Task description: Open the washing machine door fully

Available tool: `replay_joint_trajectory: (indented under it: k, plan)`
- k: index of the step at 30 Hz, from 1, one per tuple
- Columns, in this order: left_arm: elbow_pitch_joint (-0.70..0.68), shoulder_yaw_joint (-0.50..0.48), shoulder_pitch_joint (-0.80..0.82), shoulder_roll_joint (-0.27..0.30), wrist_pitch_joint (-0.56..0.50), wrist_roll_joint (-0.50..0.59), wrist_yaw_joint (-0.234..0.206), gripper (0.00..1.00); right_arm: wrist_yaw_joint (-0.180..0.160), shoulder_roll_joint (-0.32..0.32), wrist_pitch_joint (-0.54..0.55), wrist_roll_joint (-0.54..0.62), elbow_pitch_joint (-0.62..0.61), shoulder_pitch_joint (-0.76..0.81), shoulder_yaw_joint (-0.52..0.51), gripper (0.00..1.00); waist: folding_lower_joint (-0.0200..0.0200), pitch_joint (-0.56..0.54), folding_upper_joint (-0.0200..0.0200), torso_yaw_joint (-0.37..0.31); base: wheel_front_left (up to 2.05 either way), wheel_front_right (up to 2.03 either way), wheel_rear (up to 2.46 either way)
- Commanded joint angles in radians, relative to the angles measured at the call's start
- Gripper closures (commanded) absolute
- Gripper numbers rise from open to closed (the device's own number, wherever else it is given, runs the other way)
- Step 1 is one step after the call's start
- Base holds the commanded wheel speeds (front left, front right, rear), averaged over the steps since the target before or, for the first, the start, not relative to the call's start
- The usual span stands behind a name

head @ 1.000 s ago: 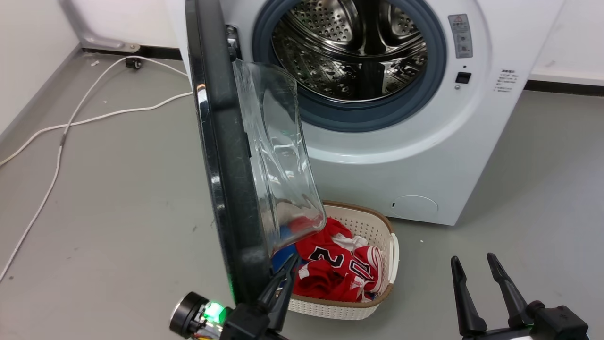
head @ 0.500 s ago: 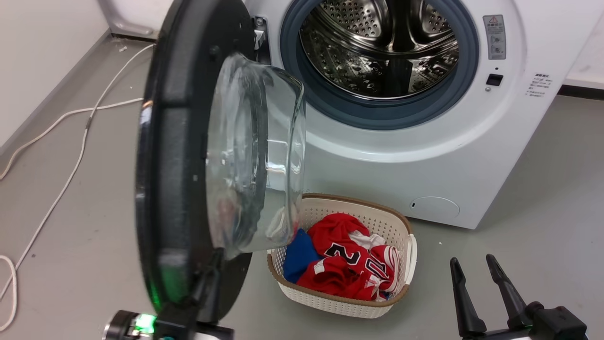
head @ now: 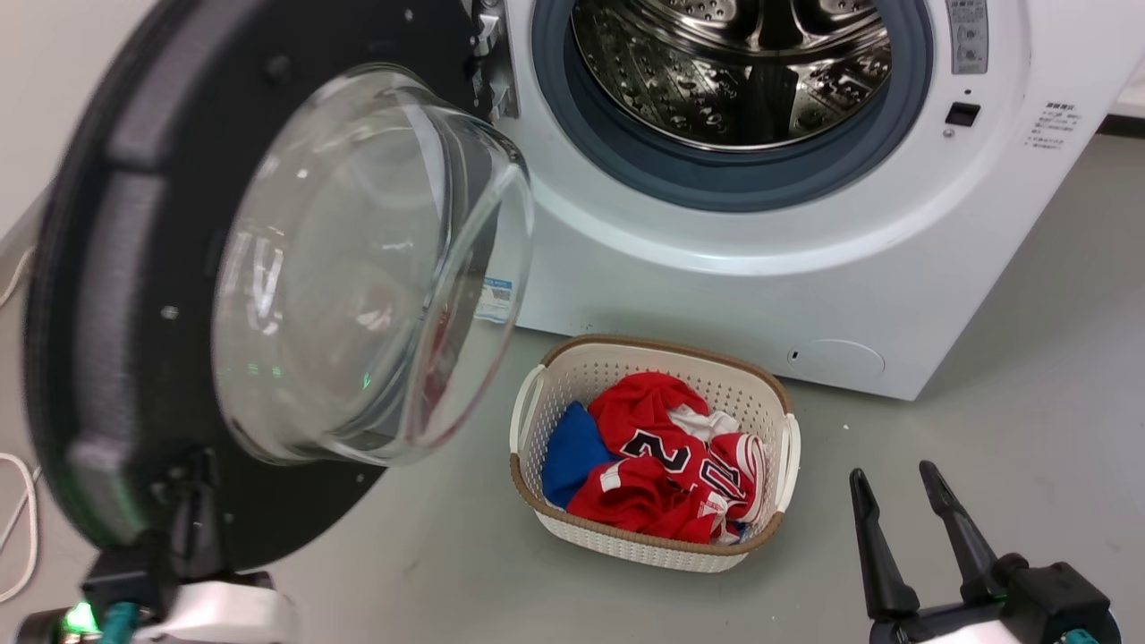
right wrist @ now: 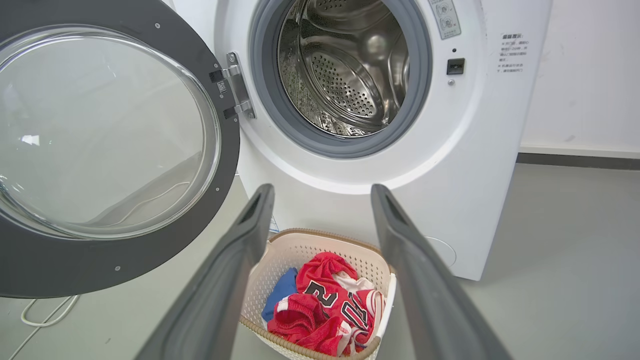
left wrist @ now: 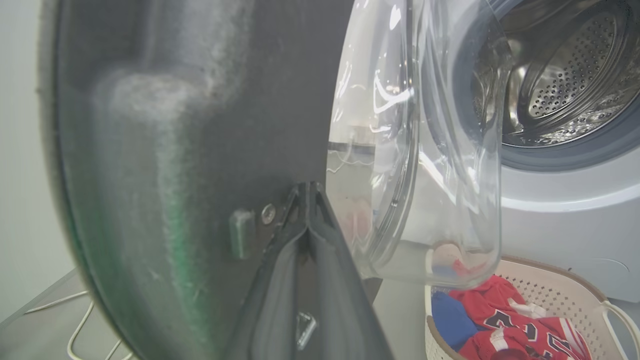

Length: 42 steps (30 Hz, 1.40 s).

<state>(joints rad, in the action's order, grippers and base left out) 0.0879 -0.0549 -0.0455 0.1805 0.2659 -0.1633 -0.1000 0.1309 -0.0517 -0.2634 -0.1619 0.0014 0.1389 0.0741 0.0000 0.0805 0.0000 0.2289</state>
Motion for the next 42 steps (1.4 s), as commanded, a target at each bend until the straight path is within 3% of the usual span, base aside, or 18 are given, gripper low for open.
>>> replay_joint_trajectory:
  k: [1, 14, 27, 42]
  plan:
    - [0.009, -0.033, 0.022, 0.006, -0.003, -0.007, -0.001, 1.00, 0.000, 0.003, -0.002, 0.003, -0.003, -0.021, -0.001, 0.00, 0.0000, 0.012, 0.0000, -0.005, 0.00, 0.00, 0.00]
    - [0.064, -0.271, 0.141, 0.032, -0.002, 0.017, 0.033, 1.00, 0.000, 0.003, -0.002, 0.010, -0.031, -0.064, 0.001, 0.00, 0.0000, 0.078, 0.0000, -0.032, 0.00, 0.00, 0.00]
    - [0.211, -0.394, 0.249, 0.092, -0.003, 0.025, 0.068, 1.00, 0.000, 0.003, -0.002, 0.015, -0.056, -0.098, 0.006, 0.00, 0.0000, 0.116, 0.0000, -0.063, 0.00, 0.00, 0.00]
    - [0.376, -0.467, 0.372, 0.176, -0.002, 0.028, 0.127, 1.00, 0.000, 0.003, -0.002, 0.022, -0.070, -0.121, 0.005, 0.00, 0.0000, 0.151, 0.0000, -0.089, 0.00, 0.00, 0.00]
